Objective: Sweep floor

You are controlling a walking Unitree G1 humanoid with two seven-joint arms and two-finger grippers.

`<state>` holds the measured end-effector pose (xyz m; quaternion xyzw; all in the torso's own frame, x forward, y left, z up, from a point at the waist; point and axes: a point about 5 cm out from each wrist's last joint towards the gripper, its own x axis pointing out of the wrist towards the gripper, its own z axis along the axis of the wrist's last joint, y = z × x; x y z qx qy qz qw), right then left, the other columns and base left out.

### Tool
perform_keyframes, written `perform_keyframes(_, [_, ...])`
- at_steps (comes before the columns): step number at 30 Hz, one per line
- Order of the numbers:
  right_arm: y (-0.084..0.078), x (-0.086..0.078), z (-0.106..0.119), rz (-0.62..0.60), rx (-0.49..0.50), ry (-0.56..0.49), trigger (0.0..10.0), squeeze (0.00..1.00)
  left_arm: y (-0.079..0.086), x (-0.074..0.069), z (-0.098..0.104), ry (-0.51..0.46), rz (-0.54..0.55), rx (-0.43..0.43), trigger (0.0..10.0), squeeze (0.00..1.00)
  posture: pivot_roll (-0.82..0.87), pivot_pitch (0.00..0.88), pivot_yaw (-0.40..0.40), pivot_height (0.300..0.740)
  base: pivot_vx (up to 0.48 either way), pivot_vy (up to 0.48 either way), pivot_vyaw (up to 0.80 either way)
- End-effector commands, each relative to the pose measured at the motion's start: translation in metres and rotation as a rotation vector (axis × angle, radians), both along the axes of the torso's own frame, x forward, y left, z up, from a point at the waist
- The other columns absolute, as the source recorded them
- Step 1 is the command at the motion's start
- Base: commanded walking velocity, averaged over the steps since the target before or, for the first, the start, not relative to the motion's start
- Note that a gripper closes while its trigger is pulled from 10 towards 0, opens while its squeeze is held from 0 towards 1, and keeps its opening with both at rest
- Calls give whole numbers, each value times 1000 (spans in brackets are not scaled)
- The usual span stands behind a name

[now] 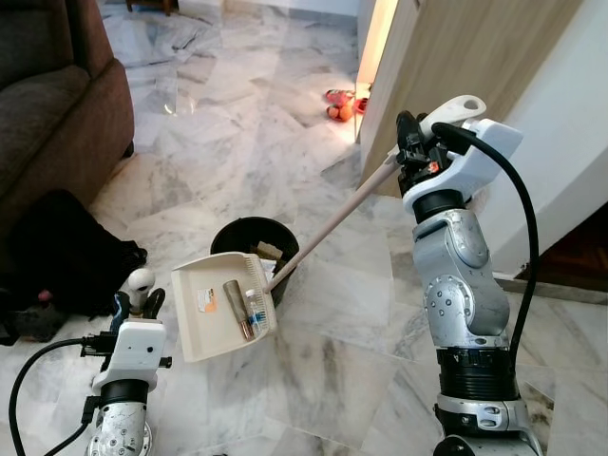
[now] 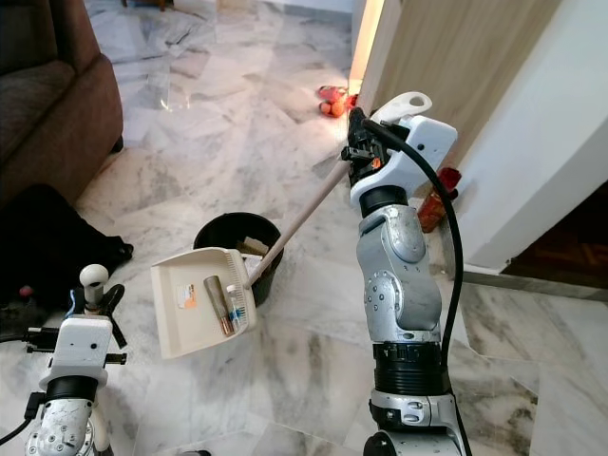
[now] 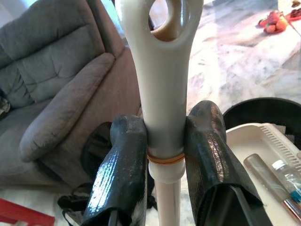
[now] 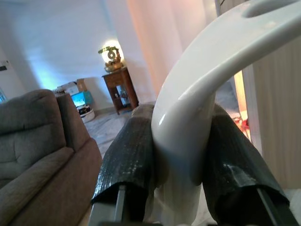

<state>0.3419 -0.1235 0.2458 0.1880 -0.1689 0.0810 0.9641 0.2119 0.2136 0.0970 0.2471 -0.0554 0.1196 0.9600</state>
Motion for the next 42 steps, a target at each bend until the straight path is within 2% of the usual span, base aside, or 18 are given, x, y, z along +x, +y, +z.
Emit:
perform_keyframes(1, [-3, -8, 27, 1, 43, -135, 10000, 0, 1, 0, 4, -13, 11, 34, 10000, 0, 170, 127, -105, 740, 270, 0, 0])
perform_keyframes(21, [1, -10, 31, 41, 64, -161, 10000, 0, -2, 0, 4, -20, 14, 31, 10000, 0, 172, 126, -109, 740, 271, 0, 0])
perform_keyframes(24, [3, -11, 31, 54, 57, -166, 10000, 0, -1, 0, 4, -20, 15, 31, 10000, 0, 171, 126, -109, 740, 270, 0, 533])
perform_keyframes(42, [7, -11, 28, 86, 76, -137, 10000, 0, -3, 0, 3, -17, 14, 27, 10000, 0, 173, 127, -108, 740, 270, 0, 37])
